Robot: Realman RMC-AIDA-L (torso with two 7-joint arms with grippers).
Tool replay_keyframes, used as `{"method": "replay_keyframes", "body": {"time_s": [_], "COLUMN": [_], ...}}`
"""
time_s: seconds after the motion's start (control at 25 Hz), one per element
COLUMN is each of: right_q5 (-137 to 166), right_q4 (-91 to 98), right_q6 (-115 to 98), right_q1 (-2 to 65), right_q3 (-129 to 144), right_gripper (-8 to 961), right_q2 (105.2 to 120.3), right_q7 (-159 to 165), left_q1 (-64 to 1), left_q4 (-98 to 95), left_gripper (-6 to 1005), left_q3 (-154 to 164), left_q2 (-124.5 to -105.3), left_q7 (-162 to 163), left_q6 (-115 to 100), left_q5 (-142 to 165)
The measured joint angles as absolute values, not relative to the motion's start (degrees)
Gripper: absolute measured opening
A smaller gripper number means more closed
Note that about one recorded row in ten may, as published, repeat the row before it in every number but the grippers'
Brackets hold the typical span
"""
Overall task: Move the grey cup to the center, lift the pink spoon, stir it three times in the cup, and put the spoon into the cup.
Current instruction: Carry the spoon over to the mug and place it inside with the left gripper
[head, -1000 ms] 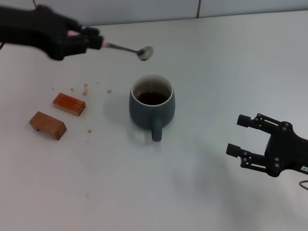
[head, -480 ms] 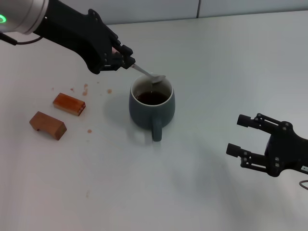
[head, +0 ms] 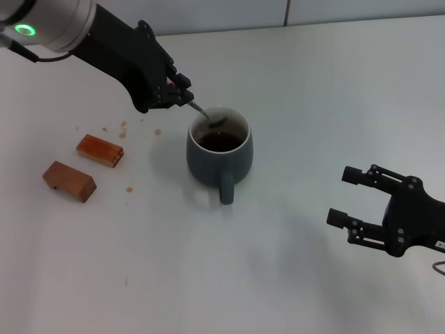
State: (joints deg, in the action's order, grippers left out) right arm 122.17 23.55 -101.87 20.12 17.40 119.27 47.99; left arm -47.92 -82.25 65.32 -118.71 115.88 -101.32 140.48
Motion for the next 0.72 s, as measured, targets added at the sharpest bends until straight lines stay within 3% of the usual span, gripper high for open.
{"method": "replay_keyframes", "body": {"time_s": [0.72], "right_q5": [122.2], "right_q4": [23.6], "right_q6": [-101.9], "right_q1": [20.2], "right_q3": [17.8], "right_gripper": [787], "right_q2": [119.27], "right_q7": [48.0], "left_q1": [-51.5], "left_q4": [-75.2], "left_gripper": [134], "left_q3": [74.8], "left_q2": [-119.11], "left_q7": [116.1], "left_q6": [-94.3], "left_q5": [145.9]}}
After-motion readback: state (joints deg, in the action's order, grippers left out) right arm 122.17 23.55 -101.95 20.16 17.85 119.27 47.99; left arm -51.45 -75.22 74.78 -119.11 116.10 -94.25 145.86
